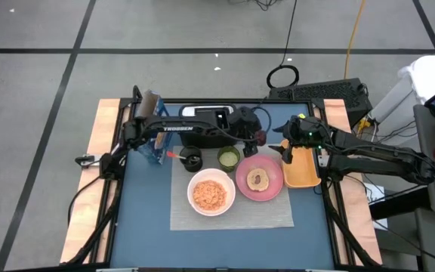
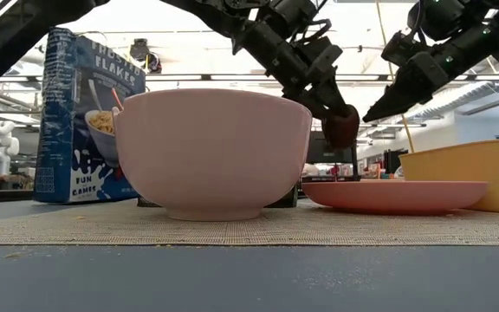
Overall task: Arrange a breakfast setting
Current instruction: Put the apple on the top right of the gray mat
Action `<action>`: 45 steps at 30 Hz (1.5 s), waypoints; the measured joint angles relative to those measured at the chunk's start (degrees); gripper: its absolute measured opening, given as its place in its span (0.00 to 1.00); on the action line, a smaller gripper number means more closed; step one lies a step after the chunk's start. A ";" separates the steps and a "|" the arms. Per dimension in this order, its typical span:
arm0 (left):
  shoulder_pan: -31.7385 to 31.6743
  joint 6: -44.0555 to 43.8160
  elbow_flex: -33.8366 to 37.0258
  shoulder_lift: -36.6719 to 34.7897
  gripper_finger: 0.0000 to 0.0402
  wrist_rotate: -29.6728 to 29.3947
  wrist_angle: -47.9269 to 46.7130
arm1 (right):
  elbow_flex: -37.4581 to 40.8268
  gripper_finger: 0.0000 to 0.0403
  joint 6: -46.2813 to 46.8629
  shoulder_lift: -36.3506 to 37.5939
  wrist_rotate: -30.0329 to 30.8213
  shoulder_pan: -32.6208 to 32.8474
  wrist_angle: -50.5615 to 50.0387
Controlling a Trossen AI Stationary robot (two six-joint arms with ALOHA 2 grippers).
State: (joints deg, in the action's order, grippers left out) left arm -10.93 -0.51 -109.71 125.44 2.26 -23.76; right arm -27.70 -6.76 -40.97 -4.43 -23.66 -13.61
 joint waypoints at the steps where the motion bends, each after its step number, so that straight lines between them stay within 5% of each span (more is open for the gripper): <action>1: 0.12 0.07 0.00 0.06 0.58 0.02 0.01 | 0.00 0.81 0.02 -0.02 0.00 0.00 0.00; 27: 3.89 -4.08 0.13 3.94 0.58 -5.40 7.10 | 0.02 0.81 -0.18 -0.09 1.17 -0.08 -1.65; 45: 3.56 -4.44 0.07 5.85 0.58 -7.08 9.32 | -0.04 0.81 -3.55 0.96 11.57 0.00 -7.87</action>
State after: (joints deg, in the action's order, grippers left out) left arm -7.38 -4.95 -109.65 131.28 -4.82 -14.44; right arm -27.75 -10.31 -40.01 7.14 -23.66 -21.48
